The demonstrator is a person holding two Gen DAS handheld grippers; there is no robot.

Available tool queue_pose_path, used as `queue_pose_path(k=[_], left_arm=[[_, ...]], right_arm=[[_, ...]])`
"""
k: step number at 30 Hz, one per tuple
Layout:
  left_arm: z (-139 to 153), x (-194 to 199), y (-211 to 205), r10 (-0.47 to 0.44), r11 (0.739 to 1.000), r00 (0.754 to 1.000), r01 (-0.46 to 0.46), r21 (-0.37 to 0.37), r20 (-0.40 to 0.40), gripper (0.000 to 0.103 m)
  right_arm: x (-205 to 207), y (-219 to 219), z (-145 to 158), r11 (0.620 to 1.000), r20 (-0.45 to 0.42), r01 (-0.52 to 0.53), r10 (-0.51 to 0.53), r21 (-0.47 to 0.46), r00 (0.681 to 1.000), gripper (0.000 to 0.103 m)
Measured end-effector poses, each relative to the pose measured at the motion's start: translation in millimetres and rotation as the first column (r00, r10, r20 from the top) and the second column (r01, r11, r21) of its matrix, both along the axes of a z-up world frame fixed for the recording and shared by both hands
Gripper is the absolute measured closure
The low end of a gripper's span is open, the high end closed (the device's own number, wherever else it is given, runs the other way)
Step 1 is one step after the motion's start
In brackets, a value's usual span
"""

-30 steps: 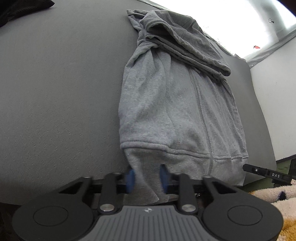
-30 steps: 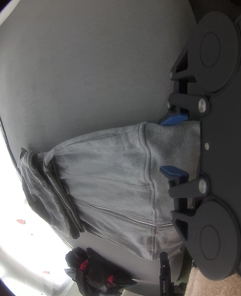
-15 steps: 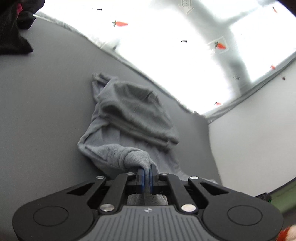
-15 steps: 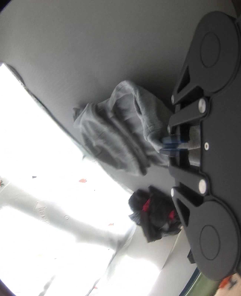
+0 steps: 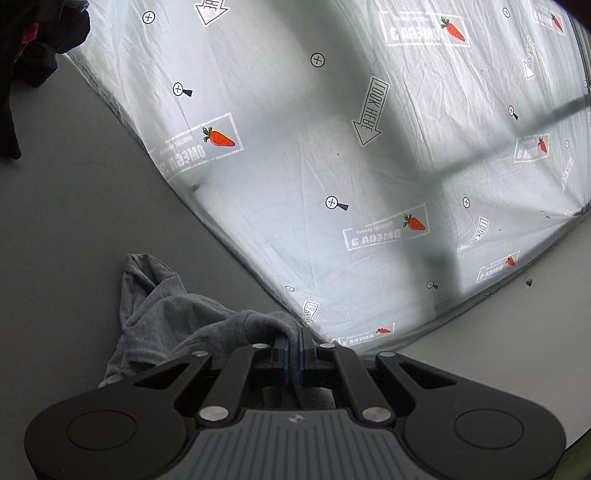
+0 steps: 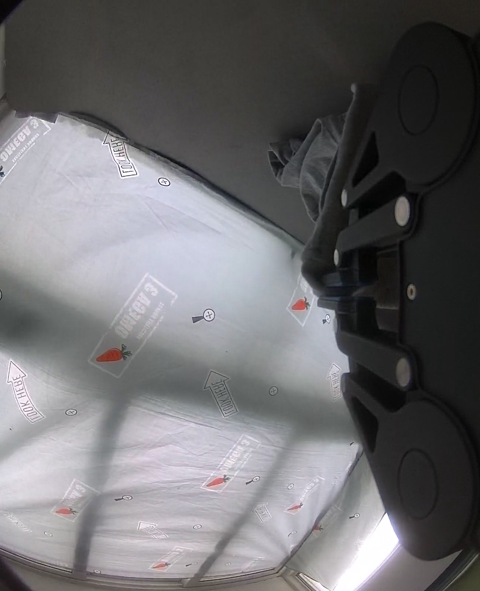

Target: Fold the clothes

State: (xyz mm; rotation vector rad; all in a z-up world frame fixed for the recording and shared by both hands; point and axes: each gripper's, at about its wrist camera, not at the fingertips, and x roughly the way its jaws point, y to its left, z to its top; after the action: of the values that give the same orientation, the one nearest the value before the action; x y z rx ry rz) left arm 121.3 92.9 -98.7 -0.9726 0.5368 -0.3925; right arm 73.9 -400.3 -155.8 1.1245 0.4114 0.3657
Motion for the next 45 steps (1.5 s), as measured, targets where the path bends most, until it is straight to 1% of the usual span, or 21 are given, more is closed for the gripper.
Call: queue_pose_path(k=[5,9,10,12,14,15,16,18,19,22,25,29,31,32,33,34,35,37,39,41,45], left_arm=[[-9.4,49.0,13.0,0.056,0.998,0.998,-0.057,-0.030,-0.007,0.099],[-33.2,119.8,10.7,0.161,0.986,0.974,-0.151,0.071,-0.157,0.096],[-40.7,136.7,12.3,0.181,0.982,0.965,-0.166,0.093,-0.187,0.092],[-50.8,163.5,17.8,0.232,0.969,0.945,-0.202,0.145,-0.229,0.075],[-49.0,173.5,24.4,0.263,0.957,0.940,-0.227,0.178,-0.216,0.069],[-48.0,174.1,24.1,0.257,0.954,0.945,-0.215,0.208,-0.204,0.059],[-47.1,174.8,23.7,0.250,0.950,0.949,-0.202,0.239,-0.192,0.054],[-48.0,175.9,19.1,0.226,0.933,0.957,-0.160,0.323,-0.180,0.046],[-51.0,176.2,13.6,0.202,0.918,0.962,-0.120,0.377,-0.184,0.046],[-65.1,172.0,-9.4,0.109,0.861,0.973,0.010,0.508,-0.204,0.041],[-82.3,177.2,-28.5,0.033,0.829,0.972,0.104,0.549,-0.234,0.033],[-100.3,195.9,-42.5,0.018,0.793,0.963,0.150,0.591,-0.269,0.028],[-106.3,206.2,-43.7,0.035,0.783,0.962,0.141,0.606,-0.269,0.032],[-108.5,211.4,-43.4,0.049,0.784,0.961,0.133,0.606,-0.274,0.055],[-110.7,216.6,-42.9,0.062,0.785,0.958,0.125,0.606,-0.278,0.091],[-112.6,220.9,-41.3,0.068,0.790,0.953,0.128,0.599,-0.294,0.102],[-112.3,221.8,-38.7,0.074,0.803,0.958,0.109,0.586,-0.279,0.103],[-105.4,221.2,-32.3,0.092,0.833,0.966,0.057,0.550,-0.240,0.103],[-90.5,218.0,-24.9,0.124,0.860,0.975,-0.011,0.511,-0.186,0.103],[-72.1,215.8,-17.2,0.151,0.858,0.981,-0.067,0.509,-0.125,0.103],[-56.3,224.6,-7.7,0.173,0.801,0.980,-0.083,0.593,-0.097,0.103]], right_arm=[[57.1,-5.5,-9.2,0.998,-0.027,0.042,-0.041,0.036,0.999,0.098],[129.7,-5.3,-31.5,0.996,-0.114,0.072,-0.065,0.060,0.991,0.096],[148.0,-3.2,-36.9,0.996,-0.138,0.079,-0.072,0.047,0.988,0.094],[183.2,-2.0,-47.1,0.993,-0.188,0.115,-0.106,0.037,0.976,0.089],[205.1,-0.6,-46.6,0.989,-0.228,0.143,-0.133,0.027,0.965,0.076],[215.7,0.1,-46.1,0.987,-0.248,0.156,-0.146,0.021,0.958,0.068],[220.2,4.2,-41.9,0.990,-0.232,0.141,-0.141,-0.017,0.962,0.060],[226.6,21.0,-32.7,0.980,-0.215,0.065,-0.105,-0.187,0.971,0.052],[228.4,30.1,-30.7,0.962,-0.216,0.027,-0.088,-0.271,0.972,0.051],[222.4,65.9,-38.0,0.831,-0.258,-0.116,-0.034,-0.544,0.965,0.046],[218.8,83.0,-44.9,0.738,-0.308,-0.209,0.002,-0.641,0.951,0.043],[226.3,86.1,-62.1,0.701,-0.357,-0.230,-0.037,-0.675,0.933,0.041],[235.5,85.5,-62.0,0.698,-0.353,-0.223,-0.046,-0.681,0.934,0.041],[241.6,86.3,-60.7,0.694,-0.348,-0.223,-0.042,-0.684,0.937,0.041],[247.3,87.7,-59.7,0.689,-0.344,-0.227,-0.035,-0.689,0.938,0.041],[253.1,89.5,-59.8,0.682,-0.359,-0.247,-0.024,-0.689,0.933,0.047],[258.9,91.3,-59.9,0.675,-0.374,-0.268,-0.013,-0.688,0.927,0.053],[263.1,94.5,-54.3,0.674,-0.374,-0.284,0.012,-0.682,0.927,0.088],[261.6,98.9,-43.2,0.666,-0.341,-0.273,0.030,-0.694,0.939,0.097],[256.7,100.6,-27.5,0.653,-0.296,-0.232,0.013,-0.721,0.955,0.097],[250.5,84.6,-6.8,0.685,-0.240,-0.125,-0.074,-0.718,0.968,0.097]])
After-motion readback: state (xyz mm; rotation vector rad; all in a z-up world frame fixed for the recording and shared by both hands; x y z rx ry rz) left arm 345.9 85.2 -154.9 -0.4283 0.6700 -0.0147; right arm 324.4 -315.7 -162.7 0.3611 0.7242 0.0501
